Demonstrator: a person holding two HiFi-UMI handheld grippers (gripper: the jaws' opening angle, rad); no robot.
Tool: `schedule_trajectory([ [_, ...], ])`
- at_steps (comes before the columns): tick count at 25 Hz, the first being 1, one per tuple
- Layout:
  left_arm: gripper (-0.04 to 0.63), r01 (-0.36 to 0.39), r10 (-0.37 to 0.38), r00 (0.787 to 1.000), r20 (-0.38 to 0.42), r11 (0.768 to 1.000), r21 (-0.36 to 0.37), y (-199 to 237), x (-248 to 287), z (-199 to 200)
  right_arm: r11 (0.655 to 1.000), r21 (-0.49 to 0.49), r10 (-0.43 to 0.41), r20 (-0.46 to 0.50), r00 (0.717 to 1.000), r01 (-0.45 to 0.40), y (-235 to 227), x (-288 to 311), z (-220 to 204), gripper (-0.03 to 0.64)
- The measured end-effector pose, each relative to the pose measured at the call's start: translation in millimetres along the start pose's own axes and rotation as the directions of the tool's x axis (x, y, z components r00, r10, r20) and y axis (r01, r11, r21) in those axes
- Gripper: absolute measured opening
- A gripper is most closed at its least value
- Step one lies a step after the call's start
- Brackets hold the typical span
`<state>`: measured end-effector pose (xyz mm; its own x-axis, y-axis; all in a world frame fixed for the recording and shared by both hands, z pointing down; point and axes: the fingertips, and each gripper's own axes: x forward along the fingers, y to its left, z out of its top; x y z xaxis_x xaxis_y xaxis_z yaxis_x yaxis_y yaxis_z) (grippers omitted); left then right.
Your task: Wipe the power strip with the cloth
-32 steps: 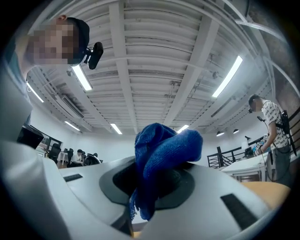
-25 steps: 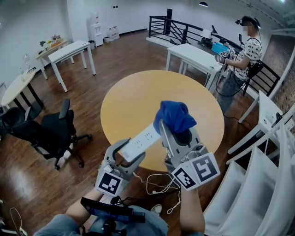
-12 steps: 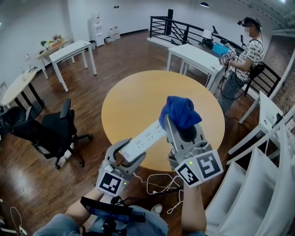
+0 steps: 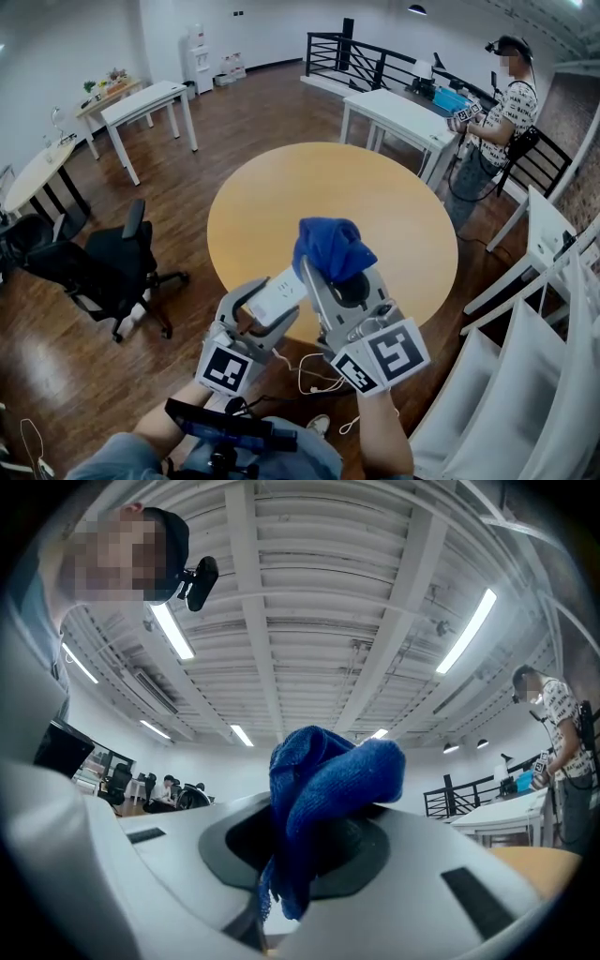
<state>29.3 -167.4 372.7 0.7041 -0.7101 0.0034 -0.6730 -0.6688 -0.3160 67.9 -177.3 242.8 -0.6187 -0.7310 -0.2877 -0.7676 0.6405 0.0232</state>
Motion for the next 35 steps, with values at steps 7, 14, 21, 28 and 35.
schedule_trajectory([
  [7, 0.288, -0.003, 0.003, 1.000, -0.006, 1.000, 0.000, 2.1, -1.4, -3.3, 0.998, 0.025, 0.055, -0.008, 0.998, -0.055, 28.4, 2.8, -13.2, 0.075],
  [14, 0.288, -0.004, 0.004, 1.000, -0.006, 1.000, -0.004, 2.8, -0.6, -4.2, 0.992, 0.049, 0.115, -0.027, 0.993, -0.113, 56.8, 4.0, -28.4, 0.074],
  [21, 0.288, -0.006, 0.006, 1.000, -0.016, 1.000, -0.009, 7.8, -0.7, -6.3, 0.985, 0.080, 0.154, -0.038, 0.987, -0.150, 79.6, 8.4, -42.4, 0.075],
  [28, 0.288, -0.017, 0.016, 1.000, -0.009, 1.000, -0.027, 11.0, -1.0, -6.4, 0.981, 0.086, 0.179, -0.083, 0.980, -0.172, 89.0, -1.1, -47.4, 0.075],
  [35, 0.288, -0.041, 0.041, 0.999, 0.001, 0.997, -0.068, 25.2, -4.2, -7.7, 0.993, 0.047, 0.110, -0.008, 0.994, -0.110, 62.4, -20.8, -40.0, 0.080],
])
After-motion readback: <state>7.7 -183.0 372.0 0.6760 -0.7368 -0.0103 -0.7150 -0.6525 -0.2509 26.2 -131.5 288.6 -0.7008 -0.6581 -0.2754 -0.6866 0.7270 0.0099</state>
